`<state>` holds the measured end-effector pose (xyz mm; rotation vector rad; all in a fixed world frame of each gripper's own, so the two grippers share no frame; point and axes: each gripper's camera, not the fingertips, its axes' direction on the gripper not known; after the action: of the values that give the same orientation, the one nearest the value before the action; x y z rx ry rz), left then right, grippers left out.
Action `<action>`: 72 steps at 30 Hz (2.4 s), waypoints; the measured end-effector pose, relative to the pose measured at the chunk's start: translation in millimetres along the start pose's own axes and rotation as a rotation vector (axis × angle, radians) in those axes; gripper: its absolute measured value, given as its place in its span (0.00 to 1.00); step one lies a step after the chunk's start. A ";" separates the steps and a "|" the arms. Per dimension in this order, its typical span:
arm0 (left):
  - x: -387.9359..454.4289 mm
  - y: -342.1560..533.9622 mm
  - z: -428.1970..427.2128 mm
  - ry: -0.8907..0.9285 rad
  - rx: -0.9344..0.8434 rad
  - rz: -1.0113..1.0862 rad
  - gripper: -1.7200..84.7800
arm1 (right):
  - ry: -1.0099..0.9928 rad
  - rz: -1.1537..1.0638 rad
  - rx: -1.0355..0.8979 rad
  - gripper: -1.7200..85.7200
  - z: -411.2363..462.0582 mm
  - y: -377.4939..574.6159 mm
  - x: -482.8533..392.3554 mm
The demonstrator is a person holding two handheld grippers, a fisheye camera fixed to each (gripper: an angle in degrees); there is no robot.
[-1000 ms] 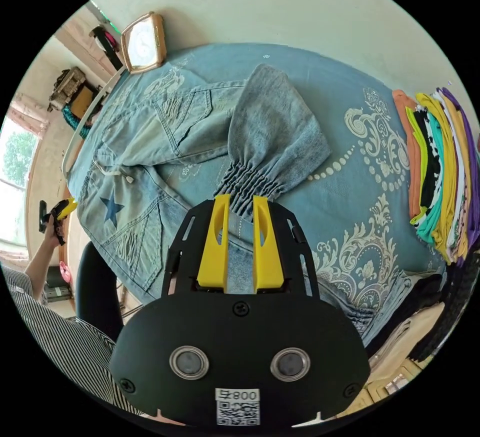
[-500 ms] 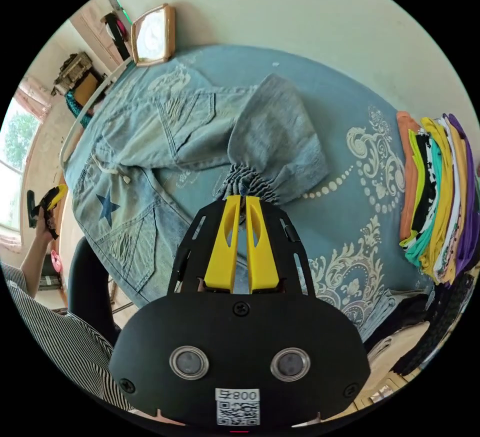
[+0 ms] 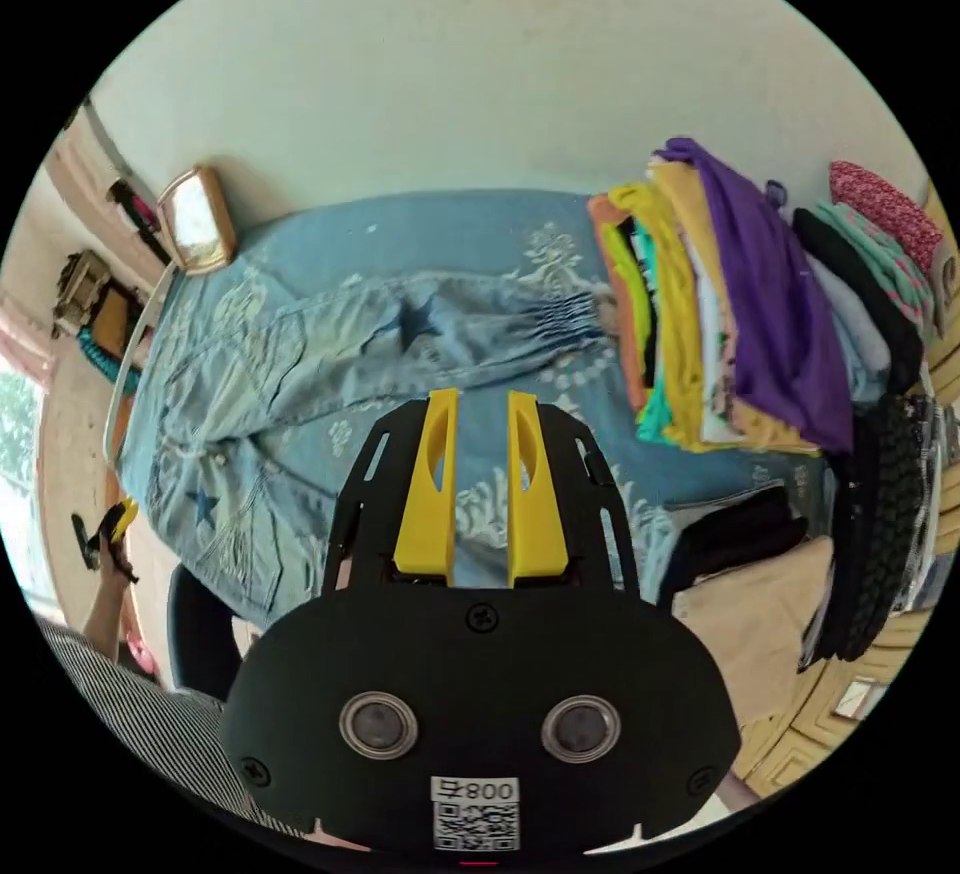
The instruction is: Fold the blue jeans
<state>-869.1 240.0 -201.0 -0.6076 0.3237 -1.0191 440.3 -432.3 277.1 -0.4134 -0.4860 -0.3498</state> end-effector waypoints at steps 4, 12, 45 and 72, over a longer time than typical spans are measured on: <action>-24.6 5.3 18.6 0.084 -0.022 -0.131 0.17 | -0.195 -0.450 -0.227 0.11 50.4 82.5 -150.4; -18.2 -1.3 75.1 0.165 -0.128 -0.146 0.06 | 0.047 -0.966 -0.306 0.09 99.1 177.3 -281.2; 368.2 178.4 332.9 0.161 -0.704 1.054 0.11 | 0.069 0.570 -0.165 0.13 -1.2 256.5 211.2; 489.4 113.9 379.6 -0.135 -0.280 1.125 0.11 | -0.046 0.479 0.099 0.10 -56.7 260.7 298.3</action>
<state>-349.3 -19.6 41.9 -0.6105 0.5967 0.1512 817.2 -301.0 307.3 -0.4285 -0.4316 0.1457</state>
